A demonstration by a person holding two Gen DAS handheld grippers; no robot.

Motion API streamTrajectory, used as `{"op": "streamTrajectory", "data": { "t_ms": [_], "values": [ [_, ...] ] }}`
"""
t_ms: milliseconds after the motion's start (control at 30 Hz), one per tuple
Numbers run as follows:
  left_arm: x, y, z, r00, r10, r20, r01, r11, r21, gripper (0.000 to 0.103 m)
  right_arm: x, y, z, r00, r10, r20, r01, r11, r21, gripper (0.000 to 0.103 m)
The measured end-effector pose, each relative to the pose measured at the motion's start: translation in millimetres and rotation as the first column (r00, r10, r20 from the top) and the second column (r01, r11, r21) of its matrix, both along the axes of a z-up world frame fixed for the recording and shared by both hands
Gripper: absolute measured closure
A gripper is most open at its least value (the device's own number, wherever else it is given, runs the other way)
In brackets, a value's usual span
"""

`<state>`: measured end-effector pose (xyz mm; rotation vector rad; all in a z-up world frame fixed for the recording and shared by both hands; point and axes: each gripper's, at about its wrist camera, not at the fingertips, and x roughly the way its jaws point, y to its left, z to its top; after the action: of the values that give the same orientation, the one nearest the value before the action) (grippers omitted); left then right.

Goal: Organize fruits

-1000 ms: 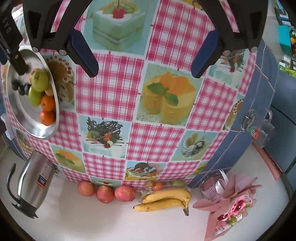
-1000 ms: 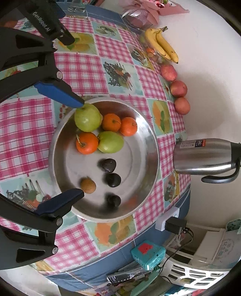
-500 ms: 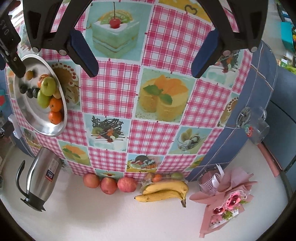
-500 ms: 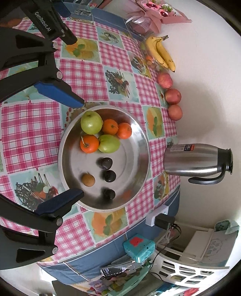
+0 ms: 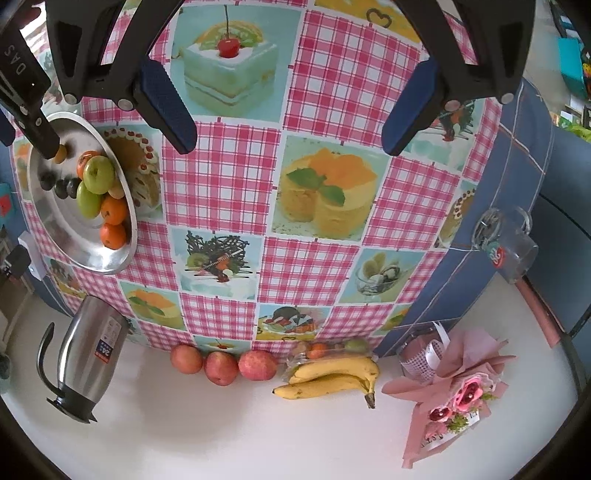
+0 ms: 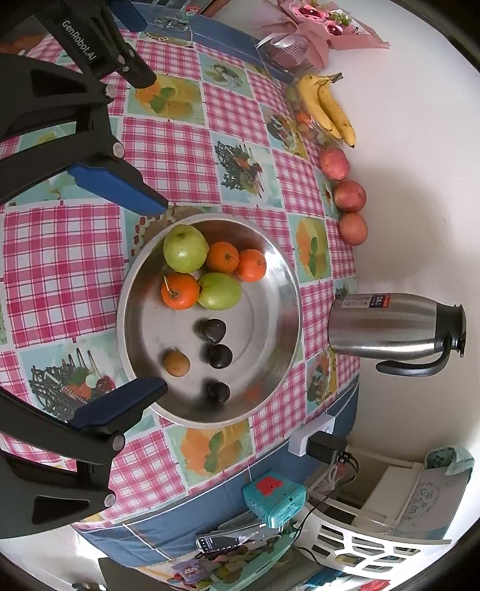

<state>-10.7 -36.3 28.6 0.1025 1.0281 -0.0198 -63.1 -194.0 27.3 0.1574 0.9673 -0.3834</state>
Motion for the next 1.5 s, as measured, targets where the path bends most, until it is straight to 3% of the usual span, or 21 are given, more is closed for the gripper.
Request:
{"op": "streamTrajectory", "data": {
  "t_ms": [1500],
  "values": [
    [5.3, 4.6, -1.0, 1.0, 0.013, -0.008, -0.013, 1.0, -0.009, 0.001, 7.1, 1.3, -7.5, 1.0, 0.026, -0.013, -0.026, 1.0, 0.014, 0.014]
  ]
}}
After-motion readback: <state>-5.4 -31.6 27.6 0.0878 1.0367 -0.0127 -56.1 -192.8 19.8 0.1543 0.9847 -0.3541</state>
